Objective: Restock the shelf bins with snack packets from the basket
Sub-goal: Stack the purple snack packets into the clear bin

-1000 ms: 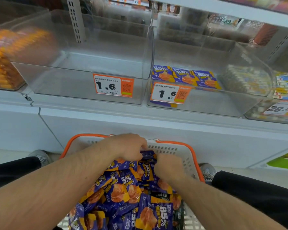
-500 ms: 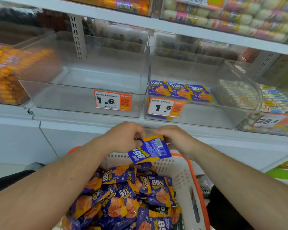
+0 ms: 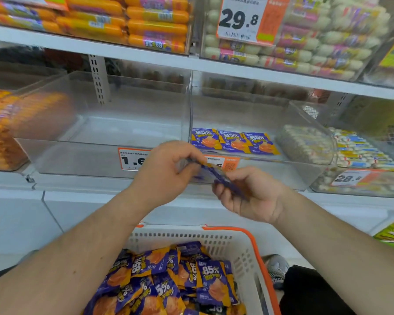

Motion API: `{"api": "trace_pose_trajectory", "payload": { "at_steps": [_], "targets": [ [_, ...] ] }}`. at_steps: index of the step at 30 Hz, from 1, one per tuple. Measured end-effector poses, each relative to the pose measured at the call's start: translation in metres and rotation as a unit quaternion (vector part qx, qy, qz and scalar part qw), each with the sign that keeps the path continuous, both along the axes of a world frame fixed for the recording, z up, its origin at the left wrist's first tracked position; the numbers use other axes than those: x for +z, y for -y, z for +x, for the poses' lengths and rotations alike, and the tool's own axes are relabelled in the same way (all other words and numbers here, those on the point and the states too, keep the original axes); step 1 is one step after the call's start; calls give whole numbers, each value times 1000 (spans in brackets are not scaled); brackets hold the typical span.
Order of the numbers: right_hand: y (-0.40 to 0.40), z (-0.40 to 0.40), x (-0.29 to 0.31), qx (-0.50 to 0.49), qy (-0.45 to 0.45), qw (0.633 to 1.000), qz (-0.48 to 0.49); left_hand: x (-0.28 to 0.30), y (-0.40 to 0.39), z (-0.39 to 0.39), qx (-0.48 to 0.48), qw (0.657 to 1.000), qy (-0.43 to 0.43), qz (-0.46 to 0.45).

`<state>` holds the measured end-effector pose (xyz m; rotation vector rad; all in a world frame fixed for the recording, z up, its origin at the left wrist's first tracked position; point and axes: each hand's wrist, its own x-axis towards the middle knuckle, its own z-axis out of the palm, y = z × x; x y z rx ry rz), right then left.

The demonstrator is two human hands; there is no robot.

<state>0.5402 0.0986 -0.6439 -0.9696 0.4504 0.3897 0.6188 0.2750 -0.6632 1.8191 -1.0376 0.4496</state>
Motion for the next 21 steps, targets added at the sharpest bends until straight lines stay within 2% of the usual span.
{"api": "trace_pose_trajectory", "payload": {
  "at_steps": [2,4,7,9,12,14,17,20,21],
  "targets": [
    [-1,1,15,-49,19,998,-37,2,3,4,4,998,53,-44],
    [0,4,27,-63,59,990,-112,0,3,9,31,994,86,-52],
    [5,11,43,-91,122,962,-227,-7,3,17,121,988,84,44],
    [13,21,53,-137,158,937,-280,-13,4,16,149,980,70,112],
    [28,41,64,-197,190,875,-399,-20,7,11,156,969,38,190],
    [42,55,61,-210,175,847,-456,-24,8,10,166,957,38,233],
    [66,77,48,-194,116,832,-507,-28,10,11,191,938,58,284],
    [81,88,36,-147,59,805,-572,-26,11,10,205,926,75,307],
    [82,90,33,-122,48,807,-576,-25,11,9,207,922,77,319]
  ]
}}
